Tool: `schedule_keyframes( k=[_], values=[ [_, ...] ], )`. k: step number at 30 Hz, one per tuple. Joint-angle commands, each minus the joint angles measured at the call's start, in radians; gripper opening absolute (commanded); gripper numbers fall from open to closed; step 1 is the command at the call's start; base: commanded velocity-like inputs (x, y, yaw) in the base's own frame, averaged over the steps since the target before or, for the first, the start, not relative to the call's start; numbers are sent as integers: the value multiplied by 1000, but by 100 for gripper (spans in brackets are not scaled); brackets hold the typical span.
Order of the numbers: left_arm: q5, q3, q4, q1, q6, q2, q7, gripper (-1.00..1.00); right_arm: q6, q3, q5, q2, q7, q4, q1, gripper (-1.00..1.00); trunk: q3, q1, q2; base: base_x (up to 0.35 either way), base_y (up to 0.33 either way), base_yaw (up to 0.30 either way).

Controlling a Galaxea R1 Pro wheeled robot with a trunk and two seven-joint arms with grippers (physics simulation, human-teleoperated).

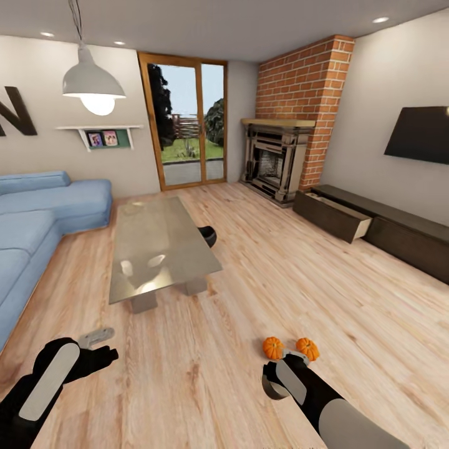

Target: Place each of the two pumpkins and all three candles from the living room inside a cabinet in the living room (use any cabinet), then make sure every cabinet is closed, and position the cauldron so it is next to a table in the living room.

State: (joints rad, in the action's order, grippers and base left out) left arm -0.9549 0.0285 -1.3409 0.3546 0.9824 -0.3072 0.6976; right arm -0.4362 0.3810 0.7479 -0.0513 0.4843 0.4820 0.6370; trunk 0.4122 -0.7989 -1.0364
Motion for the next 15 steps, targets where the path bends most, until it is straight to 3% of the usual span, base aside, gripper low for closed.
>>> schedule_keyframes(
  k=[1,15],
  values=[
    [-10,2,-1,0,1,-1,10,100,-3,7,7,1,8,1,1,-100,-3,4,6,-3,0,-280],
    [-10,3,-1,0,2,0,10,100,-3,7,8,1,9,1,1,-100,-54,58,104,0,0,-280]
  ],
)
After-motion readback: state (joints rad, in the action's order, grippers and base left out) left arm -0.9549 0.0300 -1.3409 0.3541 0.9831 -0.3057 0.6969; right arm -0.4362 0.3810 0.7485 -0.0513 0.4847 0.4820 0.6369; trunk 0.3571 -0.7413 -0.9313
